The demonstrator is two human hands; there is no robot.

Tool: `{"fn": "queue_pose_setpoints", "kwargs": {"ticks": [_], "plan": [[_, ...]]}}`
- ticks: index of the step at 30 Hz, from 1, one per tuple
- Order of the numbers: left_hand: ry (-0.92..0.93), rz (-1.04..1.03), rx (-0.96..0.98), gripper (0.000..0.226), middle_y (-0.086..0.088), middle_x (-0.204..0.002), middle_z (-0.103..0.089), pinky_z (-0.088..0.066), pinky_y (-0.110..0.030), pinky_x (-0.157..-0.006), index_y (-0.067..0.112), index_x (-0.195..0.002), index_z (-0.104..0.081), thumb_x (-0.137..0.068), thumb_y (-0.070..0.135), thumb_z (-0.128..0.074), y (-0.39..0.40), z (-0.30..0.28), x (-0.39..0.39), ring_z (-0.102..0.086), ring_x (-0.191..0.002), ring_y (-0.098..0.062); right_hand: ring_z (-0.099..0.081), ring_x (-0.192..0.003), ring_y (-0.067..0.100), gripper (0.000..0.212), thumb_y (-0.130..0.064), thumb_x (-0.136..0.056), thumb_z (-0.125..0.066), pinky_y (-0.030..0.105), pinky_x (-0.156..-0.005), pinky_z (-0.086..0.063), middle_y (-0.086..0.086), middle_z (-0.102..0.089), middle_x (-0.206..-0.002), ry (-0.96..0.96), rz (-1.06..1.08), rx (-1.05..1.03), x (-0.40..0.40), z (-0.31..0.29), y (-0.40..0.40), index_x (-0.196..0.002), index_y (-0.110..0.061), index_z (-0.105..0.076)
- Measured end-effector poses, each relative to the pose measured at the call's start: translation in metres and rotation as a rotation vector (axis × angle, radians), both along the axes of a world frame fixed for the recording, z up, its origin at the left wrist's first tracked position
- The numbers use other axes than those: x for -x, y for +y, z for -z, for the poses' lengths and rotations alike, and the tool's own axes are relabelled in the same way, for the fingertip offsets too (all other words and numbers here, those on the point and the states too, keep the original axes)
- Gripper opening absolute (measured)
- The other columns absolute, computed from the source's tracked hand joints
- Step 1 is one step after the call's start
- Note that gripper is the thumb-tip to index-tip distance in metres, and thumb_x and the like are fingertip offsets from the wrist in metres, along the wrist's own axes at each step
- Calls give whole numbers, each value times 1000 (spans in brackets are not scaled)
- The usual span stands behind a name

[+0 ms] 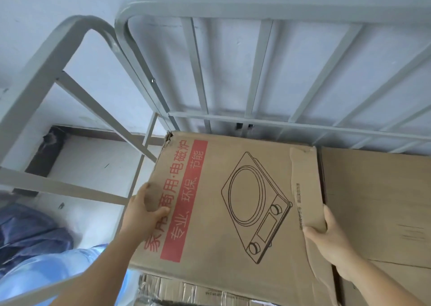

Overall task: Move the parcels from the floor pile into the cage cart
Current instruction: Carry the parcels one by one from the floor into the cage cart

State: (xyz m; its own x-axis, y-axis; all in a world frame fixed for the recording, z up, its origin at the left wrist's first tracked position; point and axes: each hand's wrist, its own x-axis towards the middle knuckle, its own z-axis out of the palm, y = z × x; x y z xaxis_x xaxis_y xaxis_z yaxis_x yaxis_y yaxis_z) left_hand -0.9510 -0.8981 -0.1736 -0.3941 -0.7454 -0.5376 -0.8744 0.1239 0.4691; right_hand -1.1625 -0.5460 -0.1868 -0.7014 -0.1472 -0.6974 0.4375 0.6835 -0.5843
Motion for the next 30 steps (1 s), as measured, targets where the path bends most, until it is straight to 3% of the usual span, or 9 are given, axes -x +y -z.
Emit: {"fn": "queue_pose_setpoints", "kwargs": {"ticks": [3,9,13,17,21,26,30], "plan": [[-3,11,1,84,-5,-137,-46,-56,-43,-75,37,-144,-29,-76,33,-78,-7,7,3,-62,-100,-28,-45,-133,22,82,-13,-92,-64,38,-110,-34,-5,-44,-148,-3,17,-25,3,10,-1,-156,-31,-17],[78,-6,84,88,-7,-144,-42,-48,-42,-83,30,-150,-24,-79,31,-77,-18,10,33,-51,-122,-31,-51,-122,18,78,-8,-93,-62,29,-101,-35,-4,-52,-138,109,56,28,46,11,-29,-155,-30,-20],[122,-23,61,93,-5,-148,-37,-44,-38,-80,27,-152,-21,-78,28,-78,-25,15,49,-46,-128,-28,-53,-119,19,77,-5,-92,-62,32,-101,-38,-1,-54,-138,137,86,33,54,20,-35,-154,-30,-23],[84,-32,24,96,-6,-141,-43,-52,-43,-84,20,-150,-22,-75,33,-81,-28,16,46,-52,-120,-26,-57,-112,19,73,-11,-89,-66,32,-98,-41,-1,-59,-131,179,127,15,45,27,-28,-150,-26,-30],[21,-61,43,75,-11,-118,-59,-51,-36,-64,7,-129,-40,-74,40,-80,-22,16,44,-60,-88,-24,-58,-98,22,51,-11,-86,-70,31,-87,-41,10,-63,-119,156,167,-34,29,19,-23,-132,-9,-47],[-46,-4,22,92,-10,-119,-56,-52,-42,-70,14,-144,-26,-75,46,-77,-13,16,34,-59,-92,-30,-60,-97,23,46,-16,-85,-72,32,-87,-43,2,-64,-105,47,141,-54,10,20,-8,-126,-16,-50],[-11,-43,-12,87,-7,-116,-56,-54,-44,-73,13,-140,-31,-74,40,-80,-11,10,35,-59,-93,-27,-62,-106,23,49,-17,-86,-71,38,-98,-46,1,-67,-113,12,193,-24,9,26,-8,-130,-20,-50]]}}
